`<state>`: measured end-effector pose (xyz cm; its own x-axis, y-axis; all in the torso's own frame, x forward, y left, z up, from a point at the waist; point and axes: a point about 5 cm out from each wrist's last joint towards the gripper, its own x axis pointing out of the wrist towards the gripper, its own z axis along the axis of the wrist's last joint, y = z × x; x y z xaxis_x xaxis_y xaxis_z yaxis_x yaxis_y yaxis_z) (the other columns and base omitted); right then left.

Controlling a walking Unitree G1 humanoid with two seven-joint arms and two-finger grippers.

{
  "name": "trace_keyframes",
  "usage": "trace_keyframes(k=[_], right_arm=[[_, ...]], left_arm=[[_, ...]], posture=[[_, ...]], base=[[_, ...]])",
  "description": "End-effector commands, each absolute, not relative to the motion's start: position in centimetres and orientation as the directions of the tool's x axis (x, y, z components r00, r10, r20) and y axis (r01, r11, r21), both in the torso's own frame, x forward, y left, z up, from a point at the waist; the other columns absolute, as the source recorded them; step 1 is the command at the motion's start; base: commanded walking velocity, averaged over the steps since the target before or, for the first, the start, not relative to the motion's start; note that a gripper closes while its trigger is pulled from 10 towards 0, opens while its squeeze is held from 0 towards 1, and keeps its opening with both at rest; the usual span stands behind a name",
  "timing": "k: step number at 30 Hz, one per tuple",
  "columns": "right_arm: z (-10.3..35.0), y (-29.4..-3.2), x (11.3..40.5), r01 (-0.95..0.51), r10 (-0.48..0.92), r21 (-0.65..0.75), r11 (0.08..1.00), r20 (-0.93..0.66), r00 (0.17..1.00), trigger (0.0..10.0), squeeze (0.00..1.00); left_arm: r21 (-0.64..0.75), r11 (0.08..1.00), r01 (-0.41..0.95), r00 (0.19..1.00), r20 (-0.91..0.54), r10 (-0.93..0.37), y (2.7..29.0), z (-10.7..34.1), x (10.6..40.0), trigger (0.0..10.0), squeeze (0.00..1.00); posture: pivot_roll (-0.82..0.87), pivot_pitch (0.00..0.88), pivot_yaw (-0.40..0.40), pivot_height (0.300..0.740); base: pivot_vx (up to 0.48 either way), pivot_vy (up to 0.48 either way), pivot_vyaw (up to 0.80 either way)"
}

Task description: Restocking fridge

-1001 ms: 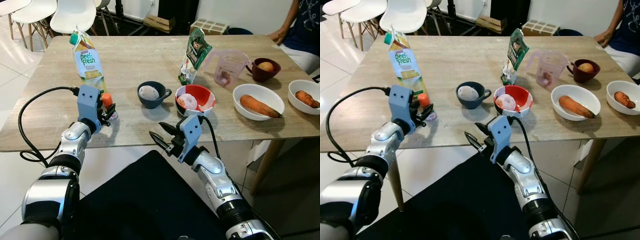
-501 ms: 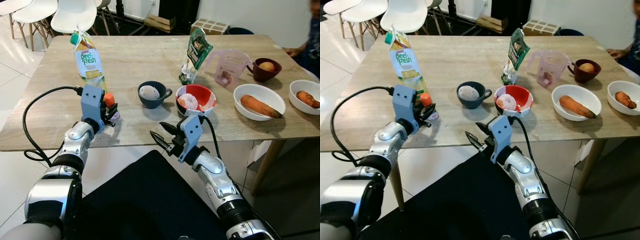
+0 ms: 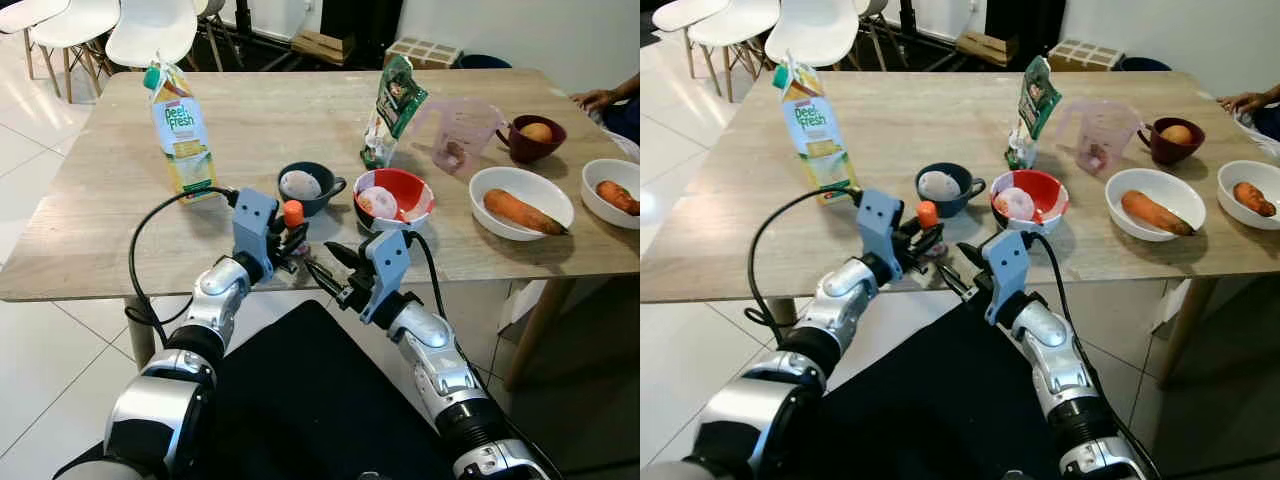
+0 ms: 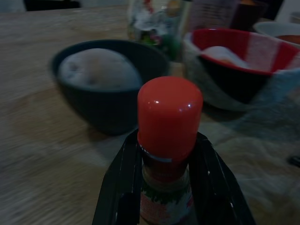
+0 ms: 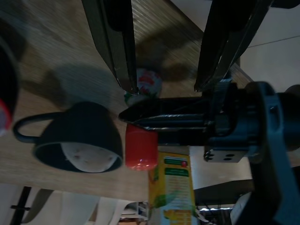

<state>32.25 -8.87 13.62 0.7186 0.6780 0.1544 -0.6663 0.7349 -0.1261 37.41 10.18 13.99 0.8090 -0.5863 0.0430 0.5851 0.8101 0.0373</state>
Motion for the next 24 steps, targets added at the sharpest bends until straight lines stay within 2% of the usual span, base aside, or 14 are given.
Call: trace_keyframes(k=[1,6,7,8,9,10,12,13,14,15,16,21,23,24], right_arm=[[13.18,-8.86,32.11,-0.667,0.678,-0.119,0.735,0.147,0.72,10.0,0.0],[13.15,-8.84,32.1,-0.666,0.676,-0.118,0.737,0.148,0.722,10.0,0.0],[13.15,-8.82,32.11,-0.666,0.676,-0.117,0.737,0.148,0.722,10.0,0.0],[13.15,-8.8,32.13,-0.666,0.676,-0.117,0.736,0.148,0.721,10.0,0.0],[13.15,-8.8,32.13,-0.666,0.676,-0.117,0.736,0.148,0.721,10.0,0.0],[13.14,-8.74,32.16,-0.668,0.678,-0.117,0.735,0.148,0.72,10.0,0.0],[13.14,-8.72,32.18,-0.668,0.678,-0.117,0.735,0.148,0.72,10.0,0.0],[13.15,-8.7,32.19,-0.669,0.679,-0.117,0.734,0.148,0.719,10.0,0.0],[13.15,-8.7,32.19,-0.669,0.679,-0.117,0.734,0.148,0.719,10.0,0.0],[13.14,-8.68,32.19,-0.669,0.679,-0.117,0.734,0.148,0.719,10.0,0.0],[13.13,-8.66,32.19,-0.67,0.68,-0.117,0.733,0.148,0.718,10.0,0.0],[13.09,-8.64,32.18,-0.671,0.681,-0.118,0.732,0.147,0.717,10.0,0.0],[13.04,-8.62,32.16,-0.674,0.684,-0.12,0.729,0.144,0.715,10.0,0.0],[13.04,-8.62,32.16,-0.674,0.684,-0.12,0.729,0.144,0.715,10.0,0.0]], left_arm=[[0.002,0.788,0.615,0.788,-0.036,-0.615,9.36,11.7,36.4,0.0,0.0],[0.041,0.79,0.612,0.791,-0.033,-0.611,9.42,11.68,36.26,0.0,0.0],[0.048,0.797,0.602,0.799,-0.032,-0.601,9.67,11.68,36.26,1.8,0.0],[0.052,0.803,0.593,0.805,-0.032,-0.592,9.89,11.66,36.26,5.5,0.0],[0.052,0.803,0.593,0.805,-0.032,-0.592,9.89,11.66,36.26,5.5,0.0],[0.047,0.806,0.59,0.807,-0.034,-0.589,10.13,11.57,36.19,10.0,0.0],[0.046,0.805,0.592,0.806,-0.034,-0.591,10.17,11.53,36.15,10.0,0.0],[0.044,0.802,0.596,0.803,-0.034,-0.595,10.15,11.47,36.07,10.0,0.16],[0.044,0.802,0.596,0.803,-0.034,-0.595,10.15,11.47,36.07,10.0,0.16],[0.043,0.8,0.598,0.802,-0.033,-0.597,10.12,11.41,35.99,10.0,0.97],[0.041,0.8,0.599,0.801,-0.032,-0.598,10.09,11.36,35.92,10.0,1.0],[0.043,0.808,0.588,0.809,-0.03,-0.587,10.13,11.28,35.85,10.0,1.0],[0.033,0.817,0.575,0.818,-0.019,-0.575,10.15,11.38,35.85,10.0,0.0],[0.033,0.817,0.575,0.818,-0.019,-0.575,10.15,11.38,35.85,10.0,0.0]], posture=[[-0.17,0.182,0.016,0.74],[-0.17,0.18,0.017,0.74],[-0.16,0.179,0.016,0.74],[-0.16,0.179,0.016,0.74],[-0.16,0.179,0.016,0.74],[-0.16,0.177,0.014,0.74],[-0.16,0.177,0.014,0.74],[-0.16,0.175,0.015,0.74],[-0.16,0.175,0.015,0.74],[-0.16,0.173,0.013,0.74],[-0.16,0.172,0.013,0.74],[-0.16,0.171,0.011,0.74],[-0.16,0.163,0.011,0.74],[-0.16,0.163,0.011,0.74]], base=[[0.0,0.0,0.0],[0.0,0.0,0.0],[0.0,0.0,0.0],[0.0,0.0,0.0],[0.0,0.0,0.0],[0.0,0.0,0.0],[0.0,0.0,0.0],[0.0,0.0,0.0],[0.0,0.0,0.0],[0.0,0.0,0.0],[0.0,0.0,0.0],[0.0,0.0,0.0],[0.0,0.0,0.0],[0.0,0.0,0.0]])
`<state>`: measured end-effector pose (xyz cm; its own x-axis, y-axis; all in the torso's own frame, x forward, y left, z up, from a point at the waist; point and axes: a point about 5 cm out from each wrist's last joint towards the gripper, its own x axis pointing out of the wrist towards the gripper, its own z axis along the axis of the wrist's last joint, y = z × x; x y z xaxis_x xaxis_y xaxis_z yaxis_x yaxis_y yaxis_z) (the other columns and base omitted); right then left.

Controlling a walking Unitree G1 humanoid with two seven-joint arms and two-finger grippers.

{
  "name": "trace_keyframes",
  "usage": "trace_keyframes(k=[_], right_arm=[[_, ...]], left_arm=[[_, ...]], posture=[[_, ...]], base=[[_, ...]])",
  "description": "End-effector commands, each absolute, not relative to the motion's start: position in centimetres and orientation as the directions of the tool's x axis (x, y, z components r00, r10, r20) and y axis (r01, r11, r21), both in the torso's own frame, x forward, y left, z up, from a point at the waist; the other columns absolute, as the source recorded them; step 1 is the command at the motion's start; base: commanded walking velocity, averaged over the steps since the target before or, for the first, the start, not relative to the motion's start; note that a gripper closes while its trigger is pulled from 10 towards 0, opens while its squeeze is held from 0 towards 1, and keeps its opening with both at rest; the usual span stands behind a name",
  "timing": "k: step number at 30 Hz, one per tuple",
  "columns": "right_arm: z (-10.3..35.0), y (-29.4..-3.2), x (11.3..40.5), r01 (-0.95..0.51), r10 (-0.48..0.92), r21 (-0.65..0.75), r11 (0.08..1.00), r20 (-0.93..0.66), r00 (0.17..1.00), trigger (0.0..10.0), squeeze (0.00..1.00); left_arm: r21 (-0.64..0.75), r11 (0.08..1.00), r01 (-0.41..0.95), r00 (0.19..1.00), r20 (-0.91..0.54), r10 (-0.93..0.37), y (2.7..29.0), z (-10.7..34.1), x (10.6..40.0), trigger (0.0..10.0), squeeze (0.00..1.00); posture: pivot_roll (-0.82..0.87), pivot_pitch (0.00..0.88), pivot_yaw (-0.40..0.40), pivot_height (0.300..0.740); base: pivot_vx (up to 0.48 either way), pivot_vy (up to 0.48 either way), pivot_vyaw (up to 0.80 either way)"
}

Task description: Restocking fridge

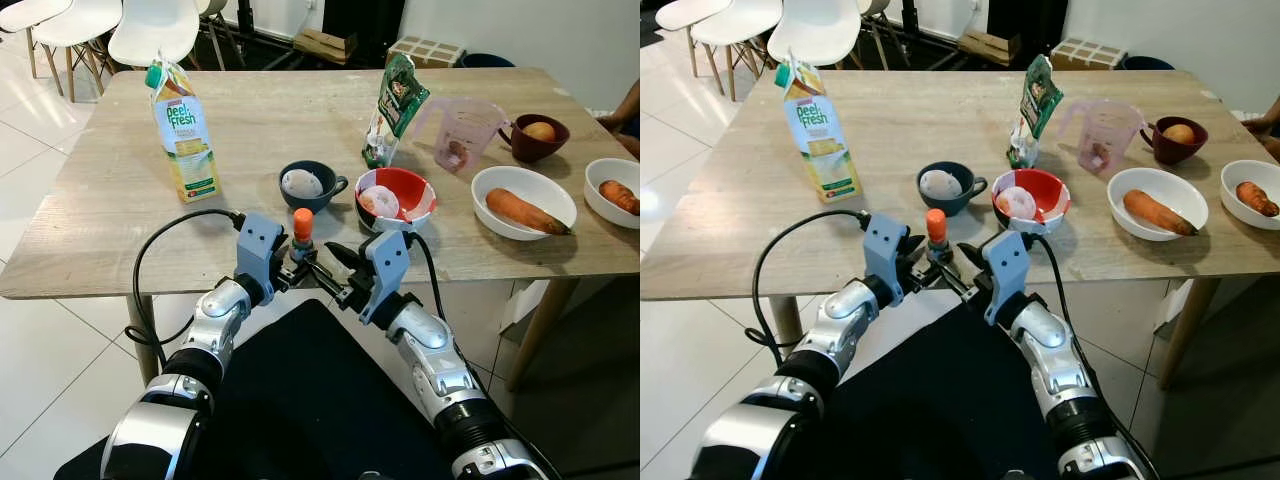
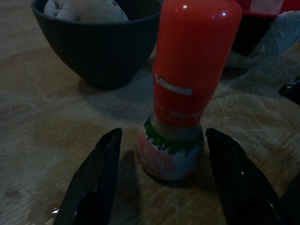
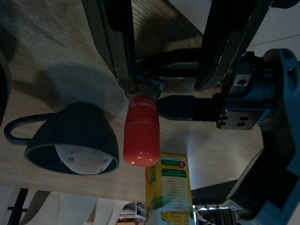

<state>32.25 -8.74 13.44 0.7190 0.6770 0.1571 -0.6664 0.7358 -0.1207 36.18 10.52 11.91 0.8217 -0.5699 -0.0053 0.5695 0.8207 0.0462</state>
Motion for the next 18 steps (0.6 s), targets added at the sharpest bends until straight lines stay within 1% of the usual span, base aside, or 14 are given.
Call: trace_keyframes(k=[1,6,7,8,9,12,15,17,18], right_arm=[[13.0,-8.6,32.2,-0.674,0.685,-0.121,0.729,0.144,0.714,10.0,0.0],[13.1,-8.7,32.2,-0.673,0.684,-0.123,0.729,0.146,0.715,10.0,0.0],[13.1,-8.7,32.2,-0.672,0.683,-0.123,0.73,0.147,0.715,10.0,0.0],[13.1,-8.7,32.2,-0.672,0.683,-0.123,0.73,0.147,0.715,10.0,0.0],[13.1,-8.7,32.2,-0.672,0.683,-0.123,0.731,0.15,0.715,10.0,0.0],[13.1,-8.6,32.2,-0.672,0.683,-0.122,0.73,0.15,0.715,10.0,0.0],[13.1,-8.3,32.2,-0.674,0.685,-0.124,0.729,0.15,0.713,10.0,0.0],[13.1,-8.3,32.2,-0.674,0.685,-0.124,0.729,0.15,0.713,10.0,0.0],[13.2,-8.1,32.5,-0.667,0.679,-0.125,0.734,0.15,0.719,10.0,0.0]], left_arm=[[0.027,0.817,0.576,0.818,-0.009,-0.575,10.1,11.5,35.9,10.0,0.0],[0.023,0.811,0.585,0.809,0.044,-0.586,9.9,12.5,35.8,10.0,0.0],[0.011,0.799,0.601,0.795,0.098,-0.599,9.7,13.6,35.6,10.0,0.0],[0.011,0.799,0.601,0.795,0.098,-0.599,9.7,13.6,35.6,10.0,0.0],[-0.011,0.786,0.619,0.779,0.137,-0.612,9.6,14.4,35.3,10.0,0.0],[-0.012,0.778,0.628,0.77,0.151,-0.62,9.6,14.7,34.8,10.0,0.0],[-0.002,0.749,0.663,0.741,0.147,-0.655,9.4,14.5,33.7,10.0,0.0],[-0.002,0.746,0.666,0.738,0.146,-0.659,9.3,14.5,33.5,10.0,0.0],[-0.017,0.748,0.664,0.742,0.142,-0.655,9.6,14.0,32.8,10.0,0.0]], posture=[[-0.16,0.159,0.012,0.74],[-0.17,0.155,0.016,0.74],[-0.17,0.151,0.016,0.74],[-0.17,0.151,0.016,0.74],[-0.17,0.15,0.017,0.74],[-0.16,0.15,0.016,0.74],[-0.16,0.151,0.014,0.74],[-0.16,0.151,0.014,0.74],[-0.15,0.152,0.012,0.74]], base=[[0.0,0.0,0.0],[0.0,0.0,0.0],[0.0,0.0,0.0],[0.0,0.0,0.0],[0.0,0.0,0.0],[0.0,0.0,0.0],[0.0,0.0,0.0],[0.0,0.0,0.0],[0.0,0.0,0.0]])
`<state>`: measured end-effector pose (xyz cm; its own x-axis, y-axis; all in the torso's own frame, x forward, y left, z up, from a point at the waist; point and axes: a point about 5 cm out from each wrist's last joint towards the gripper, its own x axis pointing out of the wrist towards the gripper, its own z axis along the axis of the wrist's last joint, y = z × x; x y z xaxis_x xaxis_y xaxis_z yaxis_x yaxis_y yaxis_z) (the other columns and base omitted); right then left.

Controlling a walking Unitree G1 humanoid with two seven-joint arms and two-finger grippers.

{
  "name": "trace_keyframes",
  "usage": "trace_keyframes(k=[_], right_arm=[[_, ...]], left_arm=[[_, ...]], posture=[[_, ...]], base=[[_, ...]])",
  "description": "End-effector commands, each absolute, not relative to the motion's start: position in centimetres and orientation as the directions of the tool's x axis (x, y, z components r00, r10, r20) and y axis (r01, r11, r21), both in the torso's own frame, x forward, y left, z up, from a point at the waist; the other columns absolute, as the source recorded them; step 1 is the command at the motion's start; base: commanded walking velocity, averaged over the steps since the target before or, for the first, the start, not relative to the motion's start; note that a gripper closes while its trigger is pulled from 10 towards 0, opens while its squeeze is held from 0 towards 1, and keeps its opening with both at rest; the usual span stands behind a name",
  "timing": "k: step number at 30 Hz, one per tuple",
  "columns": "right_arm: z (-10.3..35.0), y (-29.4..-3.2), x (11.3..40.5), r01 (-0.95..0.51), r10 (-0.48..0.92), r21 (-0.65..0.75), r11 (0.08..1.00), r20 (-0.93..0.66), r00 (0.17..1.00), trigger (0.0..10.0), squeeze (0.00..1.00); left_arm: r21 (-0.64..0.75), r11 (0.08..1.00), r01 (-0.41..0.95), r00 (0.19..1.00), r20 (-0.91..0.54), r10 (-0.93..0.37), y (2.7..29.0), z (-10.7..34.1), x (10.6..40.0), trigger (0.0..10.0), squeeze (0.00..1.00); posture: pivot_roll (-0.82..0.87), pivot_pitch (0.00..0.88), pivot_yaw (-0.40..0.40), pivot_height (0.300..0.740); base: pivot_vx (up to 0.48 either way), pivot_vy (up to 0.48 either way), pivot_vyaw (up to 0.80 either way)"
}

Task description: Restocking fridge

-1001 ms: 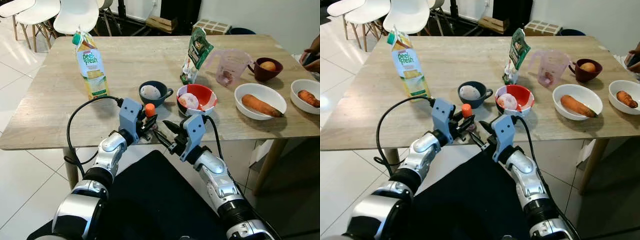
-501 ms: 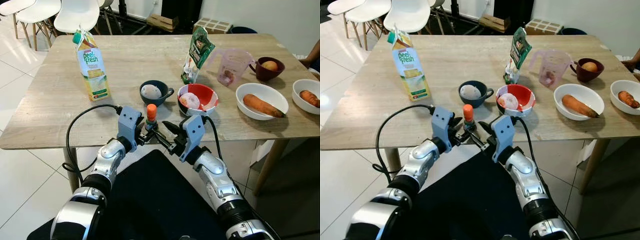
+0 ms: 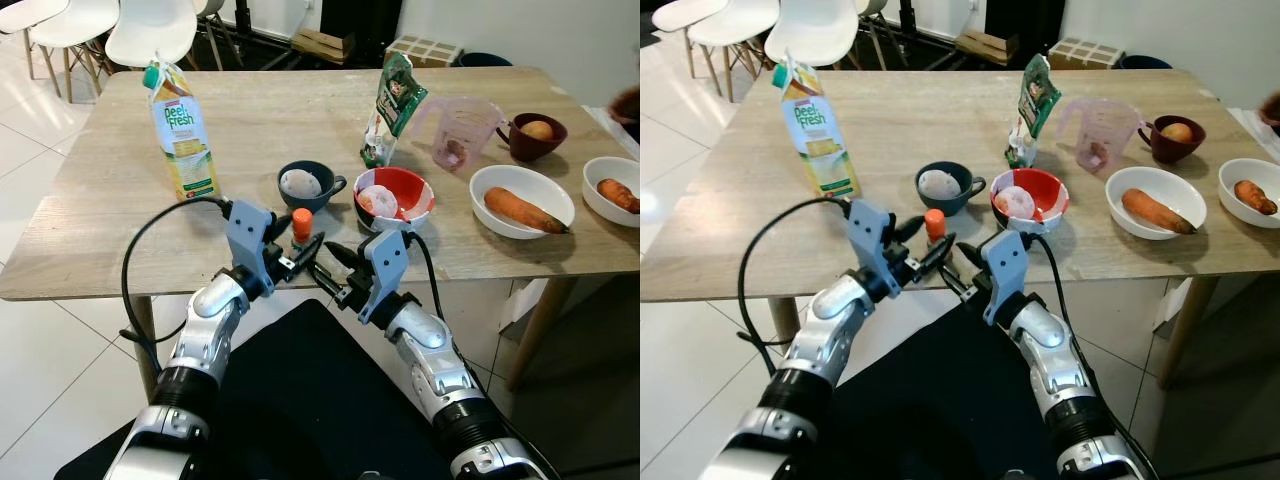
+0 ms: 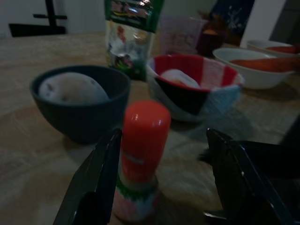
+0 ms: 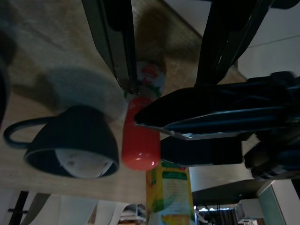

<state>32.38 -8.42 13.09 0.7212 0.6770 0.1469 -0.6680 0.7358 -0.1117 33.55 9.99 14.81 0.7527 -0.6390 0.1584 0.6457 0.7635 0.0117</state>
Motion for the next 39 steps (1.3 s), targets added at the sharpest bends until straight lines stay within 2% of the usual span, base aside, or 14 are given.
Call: trace_keyframes(k=[1,7,11,15,21,27,33,35,36,38,39], right_arm=[[13.4,-7.9,32.7,-0.66,0.672,-0.128,0.74,0.15,0.725,10.0,0.0],[13.9,-7.0,33.6,-0.649,0.665,-0.147,0.746,0.141,0.733,10.0,0.0],[14.5,-6.4,34.0,-0.658,0.676,-0.158,0.736,0.146,0.722,10.0,0.0],[14.6,-6.1,34.1,-0.665,0.684,-0.159,0.73,0.15,0.714,10.0,0.0],[14.9,-5.5,34.3,-0.669,0.688,-0.161,0.726,0.16,0.708,10.0,0.0],[15.0,-5.3,34.4,-0.669,0.688,-0.16,0.726,0.162,0.708,10.0,0.0],[14.7,-4.4,35.0,-0.661,0.679,-0.162,0.733,0.096,0.728,10.0,0.0],[14.7,-4.1,35.4,-0.65,0.666,-0.161,0.742,0.076,0.742,10.0,0.06],[14.7,-4.0,35.6,-0.647,0.662,-0.162,0.745,0.069,0.746,10.0,0.25],[14.8,-4.0,35.6,-0.645,0.661,-0.163,0.747,0.066,0.748,10.0,0.25],[14.7,-4.0,35.8,-0.64,0.655,-0.164,0.751,0.061,0.753,10.0,0.47]], left_arm=[[-0.033,0.749,0.662,0.745,0.141,-0.653,9.7,13.7,32.1,10.0,0.0],[-0.057,0.79,0.61,0.789,0.133,-0.6,10.6,13.1,29.9,10.0,0.0],[-0.05,0.848,0.528,0.842,0.157,-0.516,11.4,13.3,30.0,10.0,0.0],[-0.038,0.871,0.49,0.861,0.179,-0.476,11.9,13.8,30.1,10.0,0.0],[0.017,0.944,0.33,0.924,0.198,-0.326,13.9,14.6,30.3,10.0,0.0],[0.022,0.965,0.263,0.945,0.193,-0.262,14.9,14.8,30.5,10.0,0.0],[0.012,0.977,0.215,0.959,0.186,-0.213,16.8,14.7,30.4,10.0,0.0],[0.013,0.976,0.215,0.958,0.19,-0.214,17.3,14.9,30.4,10.0,0.0],[0.016,0.975,0.22,0.956,0.194,-0.219,17.4,15.0,30.4,10.0,0.0],[0.018,0.975,0.223,0.955,0.196,-0.222,17.4,15.1,30.4,10.0,0.0],[0.022,0.974,0.227,0.954,0.198,-0.226,17.4,15.2,30.4,10.0,0.0]], posture=[[-0.15,0.152,0.011,0.74],[-0.15,0.158,0.005,0.74],[-0.14,0.16,0.0,0.74],[-0.14,0.159,-0.001,0.74],[-0.14,0.159,0.002,0.74],[-0.14,0.162,0.002,0.74],[-0.14,0.176,-0.011,0.74],[-0.14,0.177,-0.016,0.74],[-0.14,0.178,-0.021,0.74],[-0.14,0.178,-0.021,0.74],[-0.13,0.179,-0.026,0.74]], base=[[0.0,0.0,0.0],[0.0,0.0,0.0],[0.0,0.0,0.0],[0.0,0.0,0.0],[0.0,0.0,0.0],[0.0,0.0,0.0],[0.0,0.0,0.0],[0.0,0.0,0.0],[0.0,0.0,0.0],[0.0,0.0,0.0],[0.0,0.0,0.0]])
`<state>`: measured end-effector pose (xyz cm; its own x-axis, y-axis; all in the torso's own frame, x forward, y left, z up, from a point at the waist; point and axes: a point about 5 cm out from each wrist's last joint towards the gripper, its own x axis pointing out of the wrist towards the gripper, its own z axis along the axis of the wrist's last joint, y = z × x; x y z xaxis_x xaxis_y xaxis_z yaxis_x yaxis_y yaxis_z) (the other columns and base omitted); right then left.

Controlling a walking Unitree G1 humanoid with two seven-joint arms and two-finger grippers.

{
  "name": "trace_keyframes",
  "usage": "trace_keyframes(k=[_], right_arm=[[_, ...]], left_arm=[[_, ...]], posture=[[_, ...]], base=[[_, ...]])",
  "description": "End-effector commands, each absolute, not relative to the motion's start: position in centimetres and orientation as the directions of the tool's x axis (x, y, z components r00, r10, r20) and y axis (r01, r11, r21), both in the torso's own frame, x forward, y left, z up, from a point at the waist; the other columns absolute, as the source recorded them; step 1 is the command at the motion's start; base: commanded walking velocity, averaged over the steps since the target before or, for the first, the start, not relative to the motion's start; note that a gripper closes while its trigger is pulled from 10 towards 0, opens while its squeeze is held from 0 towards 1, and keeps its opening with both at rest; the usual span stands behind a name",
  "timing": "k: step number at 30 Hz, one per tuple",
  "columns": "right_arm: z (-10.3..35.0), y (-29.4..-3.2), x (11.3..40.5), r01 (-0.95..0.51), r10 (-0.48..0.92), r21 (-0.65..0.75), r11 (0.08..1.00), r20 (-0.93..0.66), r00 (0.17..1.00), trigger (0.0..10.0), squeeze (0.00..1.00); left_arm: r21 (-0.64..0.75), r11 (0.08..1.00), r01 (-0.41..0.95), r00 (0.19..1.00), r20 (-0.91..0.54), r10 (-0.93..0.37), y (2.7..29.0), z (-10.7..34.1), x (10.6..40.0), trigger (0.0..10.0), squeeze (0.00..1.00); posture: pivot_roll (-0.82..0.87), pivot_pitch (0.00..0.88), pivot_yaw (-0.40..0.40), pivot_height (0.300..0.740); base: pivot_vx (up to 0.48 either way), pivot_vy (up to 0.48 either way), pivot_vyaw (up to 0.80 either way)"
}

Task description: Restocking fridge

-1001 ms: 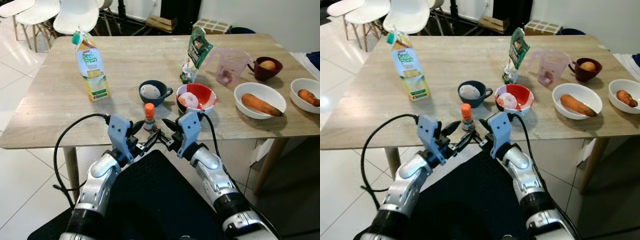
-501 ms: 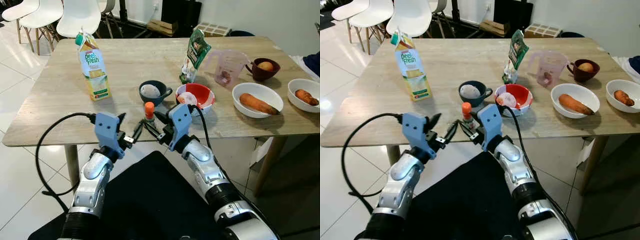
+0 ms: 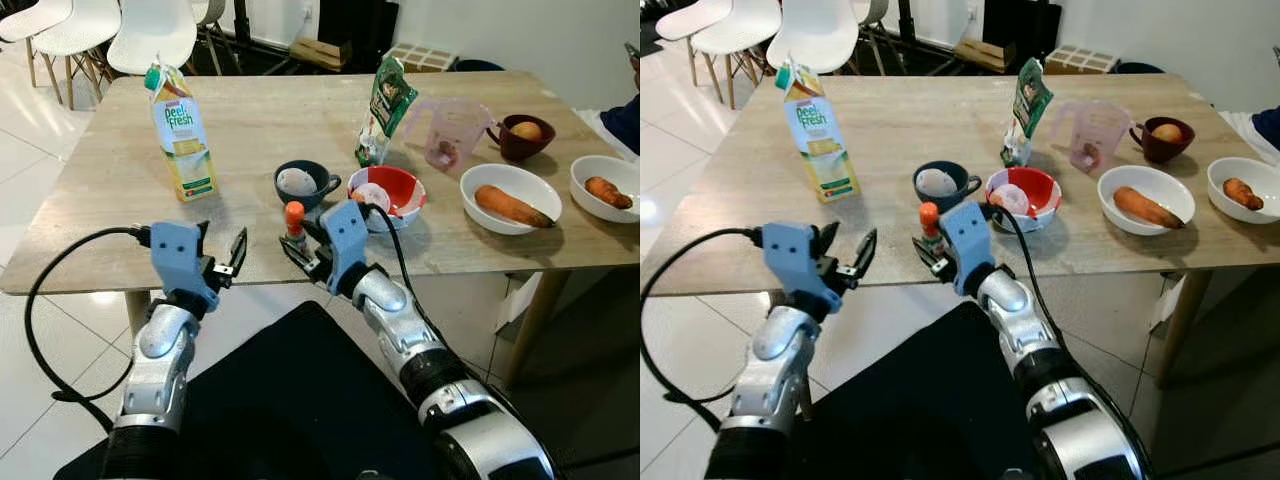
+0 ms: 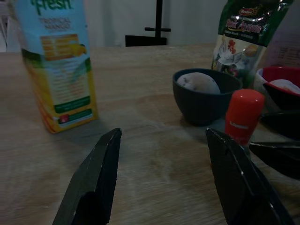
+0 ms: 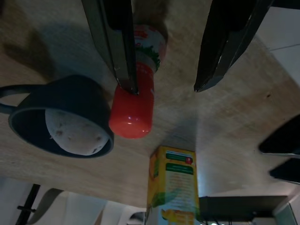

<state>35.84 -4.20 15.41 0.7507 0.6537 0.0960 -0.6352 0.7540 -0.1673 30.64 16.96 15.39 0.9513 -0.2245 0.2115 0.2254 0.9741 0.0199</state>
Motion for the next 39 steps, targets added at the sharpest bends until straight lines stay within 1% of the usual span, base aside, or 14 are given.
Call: trace_keyframes(k=[1,4,8,9,10,11,12,13,14,20,21,23,30,39], right_arm=[[14.7,-4.1,35.9,-0.627,0.641,-0.165,0.762,0.053,0.765,10.0,1.0],[14.8,-4.5,36.4,-0.599,0.611,-0.158,0.785,0.041,0.791,10.0,1.0],[14.8,-4.6,36.6,-0.585,0.596,-0.161,0.795,0.031,0.802,10.0,1.0],[14.8,-4.6,36.6,-0.58,0.591,-0.162,0.798,0.026,0.806,10.0,0.98],[14.8,-4.6,36.7,-0.576,0.587,-0.163,0.801,0.022,0.81,10.0,0.84],[14.8,-4.6,36.8,-0.571,0.581,-0.162,0.805,0.02,0.814,10.0,0.59],[14.8,-4.6,36.8,-0.571,0.581,-0.162,0.805,0.02,0.814,10.0,0.59],[14.8,-4.6,36.8,-0.562,0.572,-0.16,0.811,0.019,0.82,10.0,0.23],[14.8,-4.6,37.0,-0.549,0.557,-0.148,0.822,0.017,0.83,10.0,0.0],[14.9,-4.3,37.3,-0.528,0.531,-0.081,0.845,0.016,0.847,10.0,0.0],[15.3,-3.9,37.4,-0.528,0.529,-0.032,0.849,0.03,0.848,10.0,0.0],[15.7,-3.6,37.5,-0.524,0.524,0.002,0.851,0.038,0.851,10.0,0.0],[16.7,-2.6,37.8,-0.534,0.531,0.049,0.844,0.063,0.845,10.0,0.0],[17.0,-1.2,37.6,-0.56,0.557,0.043,0.828,0.058,0.828,10.0,0.0]], left_arm=[[0.024,0.973,0.228,0.953,0.199,-0.228,17.4,15.2,30.4,10.0,0.0],[0.024,0.972,0.233,0.952,0.2,-0.233,17.4,15.3,30.6,10.0,0.0],[0.026,0.97,0.24,0.951,0.196,-0.241,17.3,15.3,30.6,10.0,0.0],[0.026,0.969,0.247,0.949,0.194,-0.247,17.2,15.2,30.7,10.0,0.0],[0.027,0.967,0.253,0.948,0.191,-0.253,17.1,15.2,30.7,10.0,0.0],[0.029,0.965,0.259,0.947,0.19,-0.26,17.0,15.2,30.7,10.0,0.0],[0.029,0.965,0.259,0.947,0.19,-0.26,17.0,15.2,30.7,10.0,0.0],[0.029,0.964,0.264,0.946,0.188,-0.264,16.9,15.2,30.8,10.0,0.0],[0.028,0.963,0.268,0.945,0.187,-0.268,16.8,15.2,30.8,10.0,0.0],[0.025,0.961,0.276,0.943,0.186,-0.276,16.6,15.2,30.9,10.0,0.0],[0.022,0.96,0.281,0.942,0.186,-0.28,16.6,15.2,30.9,10.0,0.0],[0.019,0.959,0.284,0.941,0.187,-0.282,16.5,15.2,30.9,10.0,0.0],[0.026,0.957,0.289,0.939,0.185,-0.289,16.4,15.2,30.9,10.0,0.0],[0.028,0.956,0.292,0.938,0.185,-0.292,16.4,15.3,30.9,10.0,0.0]], posture=[[-0.13,0.18,-0.028,0.74],[-0.14,0.179,-0.028,0.74],[-0.14,0.179,-0.025,0.74],[-0.14,0.179,-0.023,0.74],[-0.14,0.179,-0.022,0.74],[-0.14,0.179,-0.021,0.74],[-0.14,0.179,-0.021,0.74],[-0.14,0.179,-0.021,0.74],[-0.14,0.181,-0.019,0.74],[-0.14,0.188,-0.019,0.74],[-0.14,0.194,-0.019,0.74],[-0.14,0.2,-0.02,0.74],[-0.13,0.213,-0.026,0.74],[-0.13,0.222,-0.032,0.74]], base=[[0.0,0.0,0.0],[0.0,0.0,0.0],[0.0,0.0,0.0],[0.0,0.0,0.0],[0.0,0.0,0.0],[0.0,0.0,0.0],[0.0,0.0,0.0],[0.0,0.0,0.0],[0.0,0.0,0.0],[0.0,0.0,0.0],[0.0,0.0,0.0],[0.0,0.0,0.0],[0.0,0.0,0.0],[0.0,0.0,0.0]])
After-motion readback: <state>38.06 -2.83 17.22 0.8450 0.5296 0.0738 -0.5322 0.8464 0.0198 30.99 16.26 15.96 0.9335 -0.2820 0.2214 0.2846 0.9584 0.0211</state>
